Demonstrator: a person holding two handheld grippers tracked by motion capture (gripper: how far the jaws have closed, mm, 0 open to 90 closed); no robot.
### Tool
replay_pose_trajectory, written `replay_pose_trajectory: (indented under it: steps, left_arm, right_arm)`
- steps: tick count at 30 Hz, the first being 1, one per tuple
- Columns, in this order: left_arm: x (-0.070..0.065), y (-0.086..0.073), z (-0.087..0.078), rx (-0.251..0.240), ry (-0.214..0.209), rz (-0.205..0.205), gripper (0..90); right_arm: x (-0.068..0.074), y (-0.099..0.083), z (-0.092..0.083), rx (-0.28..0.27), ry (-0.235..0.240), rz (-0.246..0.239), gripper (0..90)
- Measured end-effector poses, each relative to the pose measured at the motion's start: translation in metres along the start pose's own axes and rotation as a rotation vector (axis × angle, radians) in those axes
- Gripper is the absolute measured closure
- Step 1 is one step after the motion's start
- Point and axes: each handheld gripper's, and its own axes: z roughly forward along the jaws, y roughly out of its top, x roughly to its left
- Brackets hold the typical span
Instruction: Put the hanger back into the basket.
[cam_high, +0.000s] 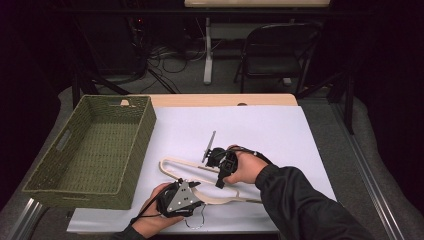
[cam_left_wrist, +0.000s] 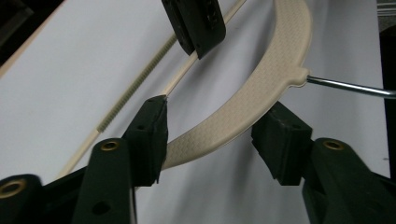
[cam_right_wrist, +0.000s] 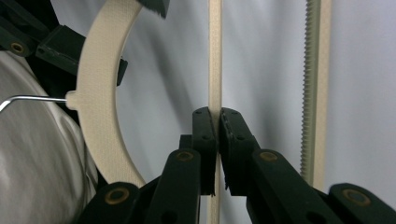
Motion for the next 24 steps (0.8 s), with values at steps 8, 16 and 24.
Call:
replay_pose_trajectory:
  steps: [8, 16, 24]
  left_arm:
    - [0.006, -0.001, 0.001, 0.009, -0.061, -0.054, 54.4]
    - [0.008, 0.002, 0.001, 0.0, -0.058, -0.071, 54.8]
    - [0.012, 0.005, 0.0, 0.002, -0.068, -0.09, 54.8]
  right_arm:
    - [0.001, 0.0, 0.02, 0.005, 0.012, -0.006, 84.9]
    - [0.01, -0.01, 0.003, -0.093, -0.035, -0.037, 75.3]
    - [0.029, -0.036, -0.027, -0.199, -0.044, -0.094, 70.1]
